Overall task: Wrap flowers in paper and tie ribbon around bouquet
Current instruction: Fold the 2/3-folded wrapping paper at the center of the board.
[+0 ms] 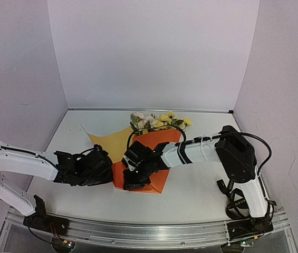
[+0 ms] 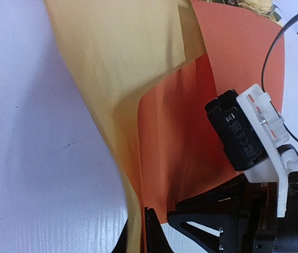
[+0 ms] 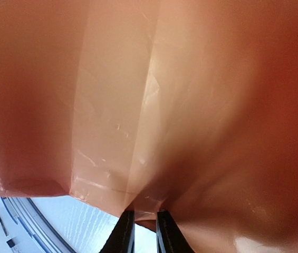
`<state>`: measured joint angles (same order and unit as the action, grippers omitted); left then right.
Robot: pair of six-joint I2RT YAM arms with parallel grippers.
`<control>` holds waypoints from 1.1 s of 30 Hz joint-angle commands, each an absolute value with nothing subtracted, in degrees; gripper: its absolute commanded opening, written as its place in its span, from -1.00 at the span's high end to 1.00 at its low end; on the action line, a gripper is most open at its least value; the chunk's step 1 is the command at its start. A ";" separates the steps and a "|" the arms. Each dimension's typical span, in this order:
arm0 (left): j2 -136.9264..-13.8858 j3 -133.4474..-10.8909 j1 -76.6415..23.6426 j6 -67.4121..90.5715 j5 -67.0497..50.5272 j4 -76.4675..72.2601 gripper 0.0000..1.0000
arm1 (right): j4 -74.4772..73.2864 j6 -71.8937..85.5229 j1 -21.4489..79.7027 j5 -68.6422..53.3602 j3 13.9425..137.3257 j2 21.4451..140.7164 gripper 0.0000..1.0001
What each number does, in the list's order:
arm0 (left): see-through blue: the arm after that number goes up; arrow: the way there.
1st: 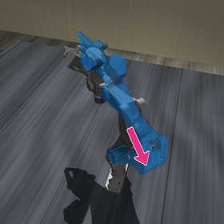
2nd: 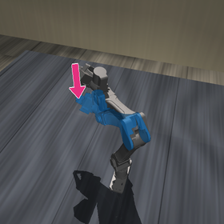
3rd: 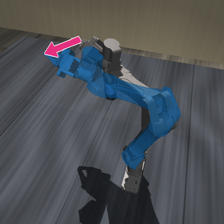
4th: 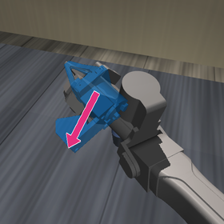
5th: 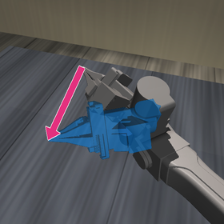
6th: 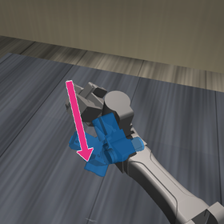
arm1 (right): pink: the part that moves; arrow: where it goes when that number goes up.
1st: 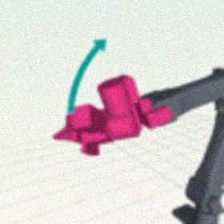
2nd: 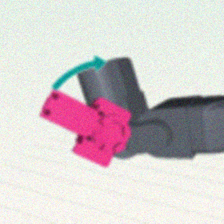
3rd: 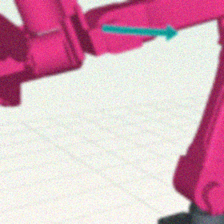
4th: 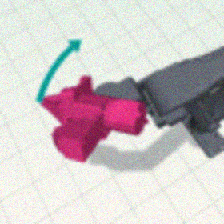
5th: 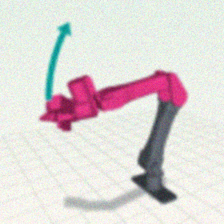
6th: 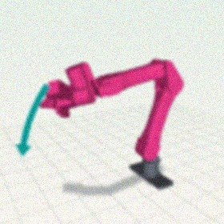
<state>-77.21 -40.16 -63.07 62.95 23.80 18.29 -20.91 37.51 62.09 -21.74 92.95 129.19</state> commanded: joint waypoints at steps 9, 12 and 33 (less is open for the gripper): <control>-74.56 -44.85 -63.09 58.62 20.99 15.57 1.00 | -35.08 35.52 63.73 -12.67 98.63 133.91 0.63; -74.27 -44.79 -63.09 58.87 20.65 15.30 1.00 | -35.24 36.26 63.81 -12.14 99.07 134.51 0.53; -73.67 -43.82 -62.54 60.49 20.83 15.91 1.00 | -35.07 35.24 64.33 -11.22 97.90 133.09 0.85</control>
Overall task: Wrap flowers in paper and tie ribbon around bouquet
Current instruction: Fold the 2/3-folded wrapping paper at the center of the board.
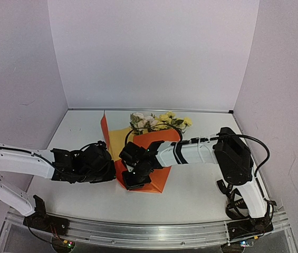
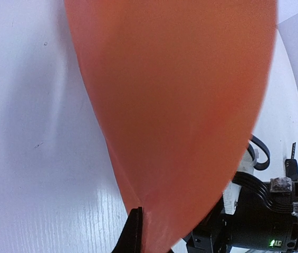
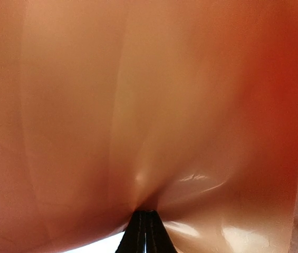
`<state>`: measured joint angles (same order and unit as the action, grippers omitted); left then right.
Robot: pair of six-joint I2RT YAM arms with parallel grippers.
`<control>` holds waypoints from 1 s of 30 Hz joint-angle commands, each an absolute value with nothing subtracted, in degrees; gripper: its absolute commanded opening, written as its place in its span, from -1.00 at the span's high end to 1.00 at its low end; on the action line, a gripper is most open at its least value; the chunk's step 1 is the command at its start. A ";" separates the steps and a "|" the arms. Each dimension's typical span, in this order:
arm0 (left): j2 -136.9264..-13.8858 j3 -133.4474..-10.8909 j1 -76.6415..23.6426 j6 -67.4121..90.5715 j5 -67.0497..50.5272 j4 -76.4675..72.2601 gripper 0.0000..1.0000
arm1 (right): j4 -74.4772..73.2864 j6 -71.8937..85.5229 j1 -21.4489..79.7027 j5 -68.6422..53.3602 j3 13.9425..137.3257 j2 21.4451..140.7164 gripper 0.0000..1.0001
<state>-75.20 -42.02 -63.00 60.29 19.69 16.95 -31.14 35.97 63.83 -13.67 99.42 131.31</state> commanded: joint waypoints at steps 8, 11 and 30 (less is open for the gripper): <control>-74.97 -43.68 -62.49 59.02 20.21 15.46 1.00 | -33.48 31.91 64.18 -16.14 97.38 127.04 0.48; -75.07 -43.57 -62.49 57.92 20.19 15.40 1.00 | -33.47 29.28 64.01 -17.78 96.85 123.58 0.35; -85.20 -55.61 -62.56 39.11 12.09 12.66 1.00 | -30.71 34.00 49.87 -10.96 67.26 100.33 0.30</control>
